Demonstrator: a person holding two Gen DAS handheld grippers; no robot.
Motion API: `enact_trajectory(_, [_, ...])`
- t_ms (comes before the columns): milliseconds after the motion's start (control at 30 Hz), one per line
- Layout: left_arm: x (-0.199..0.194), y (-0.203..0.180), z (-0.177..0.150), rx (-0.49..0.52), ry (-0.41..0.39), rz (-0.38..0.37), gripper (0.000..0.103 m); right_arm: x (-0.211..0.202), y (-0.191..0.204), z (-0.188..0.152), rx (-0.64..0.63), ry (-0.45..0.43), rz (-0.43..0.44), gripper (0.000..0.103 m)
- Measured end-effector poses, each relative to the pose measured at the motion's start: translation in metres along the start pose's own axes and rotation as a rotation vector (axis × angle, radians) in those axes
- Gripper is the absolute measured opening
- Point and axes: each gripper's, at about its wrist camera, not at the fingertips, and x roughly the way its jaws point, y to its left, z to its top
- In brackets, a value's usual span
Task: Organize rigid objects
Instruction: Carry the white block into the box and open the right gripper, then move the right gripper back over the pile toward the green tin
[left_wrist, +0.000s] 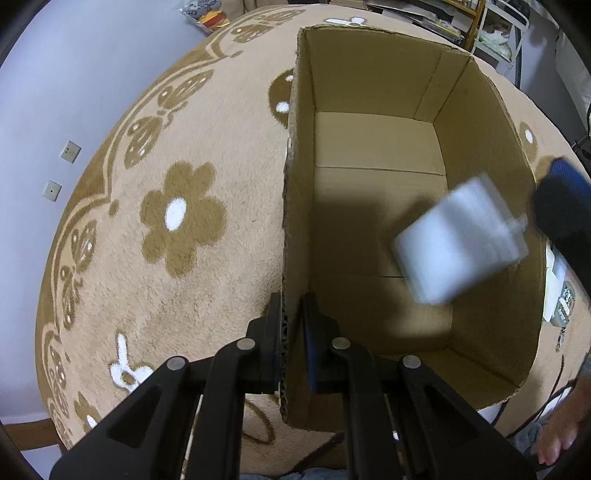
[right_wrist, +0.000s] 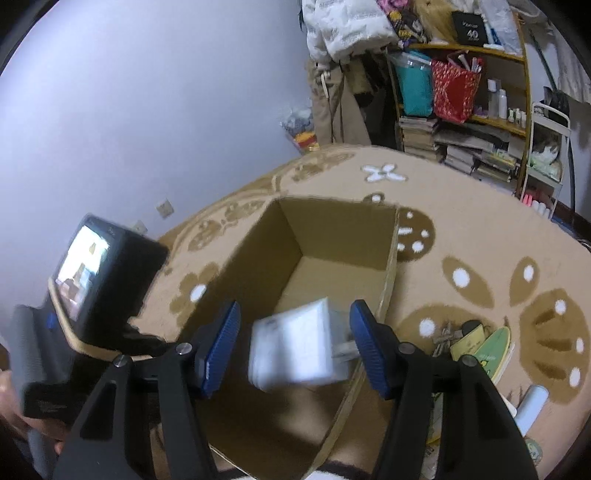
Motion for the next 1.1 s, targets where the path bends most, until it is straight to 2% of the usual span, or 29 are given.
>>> enact_trajectory(67, [-0.001,0.003,0.001,-0.025,0.001,-0.009,0.009,-0.007,0.0,0.003,-0.002,-0.006,-0.03,0.07])
enact_trajectory(133, [-0.001,0.004,0.001,-0.029,0.002,-0.011,0.009,-0.012,-0.002,0.003,0.004,-0.004,-0.057,0.085])
enact_trajectory(267, [-0.003,0.004,0.001,-0.022,-0.006,-0.002,0.009,-0.023,-0.013,0.001,0.033,0.005,-0.116,0.094])
enact_trajectory(333, [-0.002,0.006,0.001,-0.035,-0.001,-0.014,0.009,-0.029,-0.022,0.0,0.063,0.005,-0.139,0.103])
enact_trajectory(433, [-0.002,0.007,0.001,-0.035,0.001,-0.015,0.009,-0.044,-0.034,-0.004,0.12,-0.015,-0.152,0.103])
enact_trajectory(533, [-0.001,0.008,0.001,-0.036,0.002,-0.016,0.009,-0.047,-0.044,-0.007,0.131,0.011,-0.186,0.103])
enact_trajectory(733, [-0.002,0.006,0.0,-0.027,-0.001,-0.018,0.009,-0.057,-0.07,-0.02,0.143,0.095,-0.305,0.103])
enact_trajectory(933, [-0.005,0.004,0.001,-0.029,-0.012,-0.01,0.009,-0.078,-0.091,-0.03,0.08,0.122,-0.427,0.103])
enact_trajectory(1100, [-0.006,0.004,0.001,-0.028,-0.013,-0.009,0.009,-0.089,-0.117,-0.039,0.101,0.164,-0.491,0.103])
